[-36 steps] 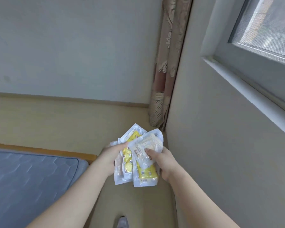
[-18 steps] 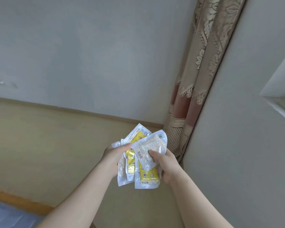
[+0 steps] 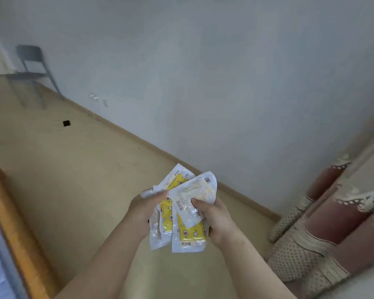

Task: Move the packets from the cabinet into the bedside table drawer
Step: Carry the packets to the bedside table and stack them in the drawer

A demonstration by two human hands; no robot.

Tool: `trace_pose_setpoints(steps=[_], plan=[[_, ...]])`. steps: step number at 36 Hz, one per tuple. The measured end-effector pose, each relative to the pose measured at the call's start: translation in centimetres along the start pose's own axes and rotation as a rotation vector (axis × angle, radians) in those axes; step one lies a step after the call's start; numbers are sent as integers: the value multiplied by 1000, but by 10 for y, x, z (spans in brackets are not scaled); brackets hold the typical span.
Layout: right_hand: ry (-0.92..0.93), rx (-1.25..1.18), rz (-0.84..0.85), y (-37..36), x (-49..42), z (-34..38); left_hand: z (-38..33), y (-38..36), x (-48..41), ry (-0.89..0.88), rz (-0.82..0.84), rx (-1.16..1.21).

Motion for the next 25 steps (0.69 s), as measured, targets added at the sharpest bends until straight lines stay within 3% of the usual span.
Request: trace_pose_setpoints(steps=[11,25], plan=[[-51,96,129,-102,-199,38,-100,59,-159,-135,-127,124],[-152,119,317,-319,-386,67,-236,211,-296,-141,-408,187]])
Point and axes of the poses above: each hand's wrist, its own x-axis away from the middle knuckle, its own y-axis out of the back of the hand, z = x × y, the point moved 4 cm from there along -x, towards the middle knuckle, and after that the axes turned 3 degrees about -x, right-handed, at the moved point
